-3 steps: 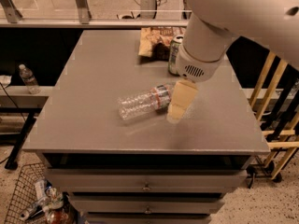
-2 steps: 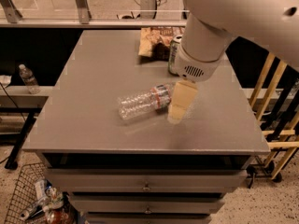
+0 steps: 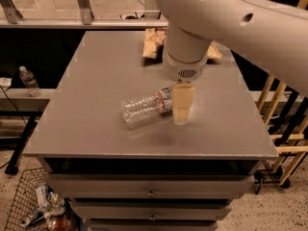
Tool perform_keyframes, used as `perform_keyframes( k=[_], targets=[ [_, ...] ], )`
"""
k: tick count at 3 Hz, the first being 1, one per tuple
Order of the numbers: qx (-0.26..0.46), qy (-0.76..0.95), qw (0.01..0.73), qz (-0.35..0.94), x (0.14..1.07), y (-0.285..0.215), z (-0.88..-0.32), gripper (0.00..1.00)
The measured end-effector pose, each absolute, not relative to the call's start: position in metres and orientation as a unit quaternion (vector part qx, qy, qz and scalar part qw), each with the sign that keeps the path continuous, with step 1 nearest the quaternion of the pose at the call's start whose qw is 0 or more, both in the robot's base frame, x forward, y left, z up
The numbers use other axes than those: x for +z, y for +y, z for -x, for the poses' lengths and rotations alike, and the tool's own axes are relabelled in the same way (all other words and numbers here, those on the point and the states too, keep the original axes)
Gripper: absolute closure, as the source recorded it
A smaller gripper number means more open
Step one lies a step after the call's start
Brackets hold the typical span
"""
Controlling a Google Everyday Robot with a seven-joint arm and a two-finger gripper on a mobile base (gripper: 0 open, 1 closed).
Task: Place water bottle upright
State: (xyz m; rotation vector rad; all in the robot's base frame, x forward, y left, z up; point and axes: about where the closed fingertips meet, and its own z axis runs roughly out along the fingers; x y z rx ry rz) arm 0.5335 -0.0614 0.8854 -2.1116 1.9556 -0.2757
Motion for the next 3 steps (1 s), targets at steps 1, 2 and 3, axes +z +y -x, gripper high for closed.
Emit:
perform_keyframes(
  k=[1, 2, 3],
  targets=[
    [-0.080, 0.609, 0.106, 0.782, 0.878, -0.058, -0.541, 0.00],
    [-0.035, 0.556, 0.090, 0.825, 0.870, -0.064, -0.552, 0.00],
    [-0.012, 0.493, 0.078, 0.866, 0.865, -0.068, -0.557, 0.00]
  ],
)
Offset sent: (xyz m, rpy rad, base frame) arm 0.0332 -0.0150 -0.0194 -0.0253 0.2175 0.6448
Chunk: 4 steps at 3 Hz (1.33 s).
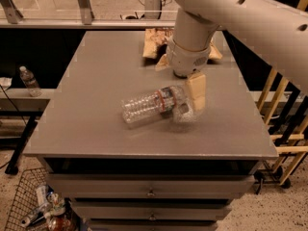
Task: Place water bottle upright
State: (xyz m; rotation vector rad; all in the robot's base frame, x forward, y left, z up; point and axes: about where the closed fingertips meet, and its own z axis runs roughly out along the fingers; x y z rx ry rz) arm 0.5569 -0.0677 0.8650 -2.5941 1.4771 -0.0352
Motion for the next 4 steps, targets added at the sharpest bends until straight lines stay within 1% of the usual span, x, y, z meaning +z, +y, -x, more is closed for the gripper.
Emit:
perform_keyframes(
  k=[2, 4],
  targets=[
    [-0.055, 0.471, 0.089, 0.876, 0.855, -0.075, -0.553, 0.00],
    [-0.064, 0.480, 0.065, 0.873, 0.837, -0.068, -0.552, 0.00]
  ],
)
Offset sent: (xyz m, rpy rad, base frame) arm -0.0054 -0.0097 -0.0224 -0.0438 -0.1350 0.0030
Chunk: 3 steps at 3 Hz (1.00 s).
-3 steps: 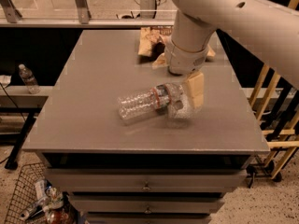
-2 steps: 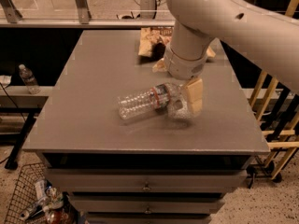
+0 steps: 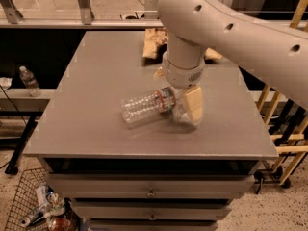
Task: Place water bottle upright
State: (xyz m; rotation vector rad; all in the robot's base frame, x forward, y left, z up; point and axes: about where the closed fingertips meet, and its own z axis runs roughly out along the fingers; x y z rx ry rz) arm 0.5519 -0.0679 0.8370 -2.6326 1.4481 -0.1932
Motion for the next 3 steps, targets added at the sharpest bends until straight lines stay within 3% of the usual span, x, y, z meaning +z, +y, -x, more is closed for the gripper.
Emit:
perform_keyframes(
  k=[1, 3],
  targets=[
    [-0.069, 0.486, 0.061, 0.869, 0.837, -0.065, -0.551, 0.18],
    [-0.055, 0.477, 0.067, 0.874, 0.843, -0.052, -0.543, 0.64]
  ],
)
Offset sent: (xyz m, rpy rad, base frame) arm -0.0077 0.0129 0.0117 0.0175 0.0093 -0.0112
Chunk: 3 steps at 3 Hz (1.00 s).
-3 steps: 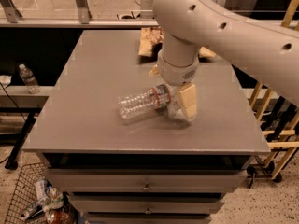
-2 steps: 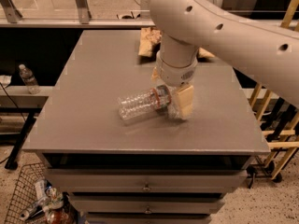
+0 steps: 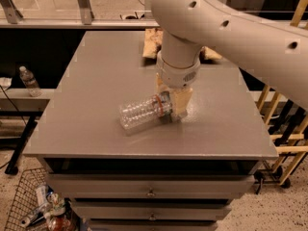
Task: Place water bottle upright
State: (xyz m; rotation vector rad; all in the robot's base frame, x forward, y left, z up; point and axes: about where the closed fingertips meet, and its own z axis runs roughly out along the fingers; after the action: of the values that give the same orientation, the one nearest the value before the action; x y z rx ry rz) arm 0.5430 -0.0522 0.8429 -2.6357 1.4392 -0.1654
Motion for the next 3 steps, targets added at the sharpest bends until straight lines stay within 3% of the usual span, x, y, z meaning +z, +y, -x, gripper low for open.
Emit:
perform_keyframes(
  k=[1, 2, 3],
  targets=[
    [-0.047, 0.465, 0.084, 0.880, 0.853, -0.042, -0.538, 0.87],
    [-0.064, 0.432, 0.131, 0.890, 0.879, -0.030, -0.538, 1.00],
    [-0.064, 0.432, 0.131, 0.890, 0.879, -0.030, -0.538, 1.00]
  ],
)
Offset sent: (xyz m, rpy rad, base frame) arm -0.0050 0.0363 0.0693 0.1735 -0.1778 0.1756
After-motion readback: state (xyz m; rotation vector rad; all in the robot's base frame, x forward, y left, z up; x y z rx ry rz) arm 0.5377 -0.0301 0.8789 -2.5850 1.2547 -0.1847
